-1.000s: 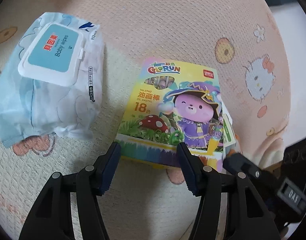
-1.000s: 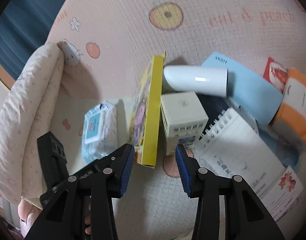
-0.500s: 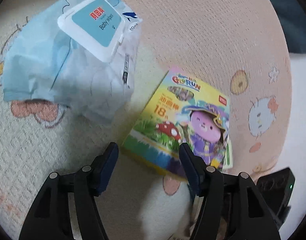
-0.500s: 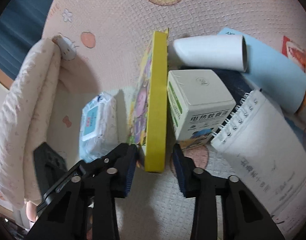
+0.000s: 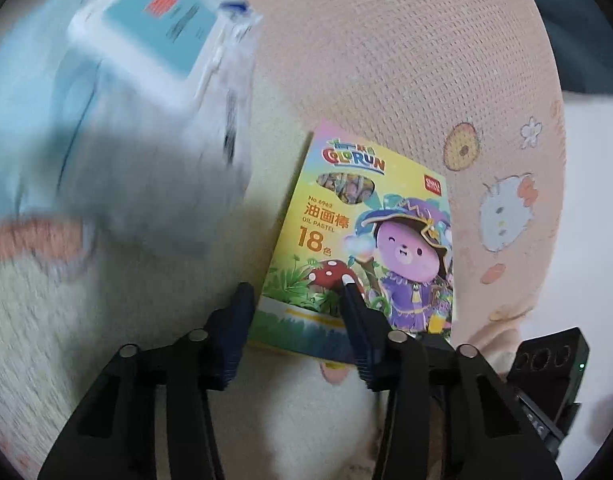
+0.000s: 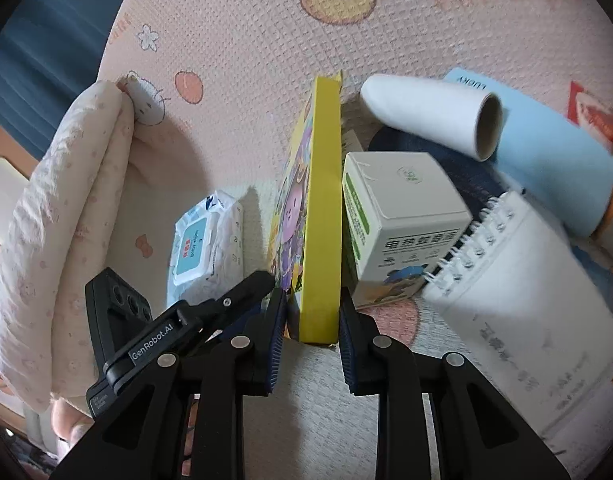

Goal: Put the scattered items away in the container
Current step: 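Approach the yellow COLORUN oil pastel box with both tools, then grip the pastel box between the left and right tool fingers and lift it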

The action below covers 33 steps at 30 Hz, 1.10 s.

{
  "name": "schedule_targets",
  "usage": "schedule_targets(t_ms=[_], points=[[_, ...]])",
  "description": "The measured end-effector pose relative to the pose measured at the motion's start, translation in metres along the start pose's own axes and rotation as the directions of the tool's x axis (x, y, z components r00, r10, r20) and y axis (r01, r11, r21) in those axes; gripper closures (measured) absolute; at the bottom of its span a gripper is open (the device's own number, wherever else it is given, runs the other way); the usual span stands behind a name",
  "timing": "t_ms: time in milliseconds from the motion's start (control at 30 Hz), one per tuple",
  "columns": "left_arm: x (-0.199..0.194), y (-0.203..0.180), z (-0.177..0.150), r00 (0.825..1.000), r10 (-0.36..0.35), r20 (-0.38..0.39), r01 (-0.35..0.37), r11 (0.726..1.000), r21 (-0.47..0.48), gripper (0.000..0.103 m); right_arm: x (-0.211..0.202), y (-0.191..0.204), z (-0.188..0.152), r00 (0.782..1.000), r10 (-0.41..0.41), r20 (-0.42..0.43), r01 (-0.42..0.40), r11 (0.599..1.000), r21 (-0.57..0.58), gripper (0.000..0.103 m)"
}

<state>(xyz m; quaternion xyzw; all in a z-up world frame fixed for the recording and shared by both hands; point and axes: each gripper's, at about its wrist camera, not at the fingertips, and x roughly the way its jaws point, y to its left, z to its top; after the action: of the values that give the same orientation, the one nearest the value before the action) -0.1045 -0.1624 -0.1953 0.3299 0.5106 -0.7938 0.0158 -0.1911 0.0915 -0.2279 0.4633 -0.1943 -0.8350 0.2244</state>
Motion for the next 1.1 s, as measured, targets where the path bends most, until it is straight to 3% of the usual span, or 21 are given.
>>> schedule_targets(t_ms=[133, 333, 667, 833, 933, 1033, 1100], points=[[-0.003, -0.007, -0.022, 0.999, 0.001, -0.038, 0.000, 1.000, 0.031, 0.057, -0.021, 0.006, -0.017, 0.998, -0.056, 0.005, 0.056, 0.998, -0.042, 0.081], [0.009, -0.018, -0.048, 0.990, -0.067, -0.127, 0.068, 0.998, 0.007, 0.057, -0.061, -0.003, -0.043, 0.992, -0.118, 0.045, 0.120, 0.992, -0.043, 0.081], [0.035, -0.073, -0.080, 0.973, -0.034, -0.227, 0.079, 0.978, 0.191, 0.057, -0.117, -0.041, -0.065, 0.977, -0.196, 0.086, 0.190, 0.979, 0.069, 0.078], [0.035, -0.076, -0.101, 0.962, 0.002, -0.272, 0.072, 0.962, 0.263, 0.058, -0.134, -0.057, -0.078, 0.967, -0.239, 0.085, 0.230, 0.967, 0.107, 0.076], [0.036, -0.092, -0.114, 0.963, 0.060, -0.262, 0.048, 0.921, 0.386, 0.058, -0.138, -0.067, -0.087, 0.962, -0.260, 0.080, 0.249, 0.960, 0.129, 0.074], [0.036, -0.106, -0.126, 0.963, 0.121, -0.241, 0.021, 0.857, 0.514, 0.058, -0.141, -0.079, -0.093, 0.955, -0.288, 0.065, 0.275, 0.948, 0.160, 0.072], [0.036, -0.111, -0.130, 0.963, 0.136, -0.232, 0.015, 0.833, 0.553, 0.058, -0.138, -0.089, -0.093, 0.951, -0.310, 0.013, 0.303, 0.937, 0.176, 0.071]])
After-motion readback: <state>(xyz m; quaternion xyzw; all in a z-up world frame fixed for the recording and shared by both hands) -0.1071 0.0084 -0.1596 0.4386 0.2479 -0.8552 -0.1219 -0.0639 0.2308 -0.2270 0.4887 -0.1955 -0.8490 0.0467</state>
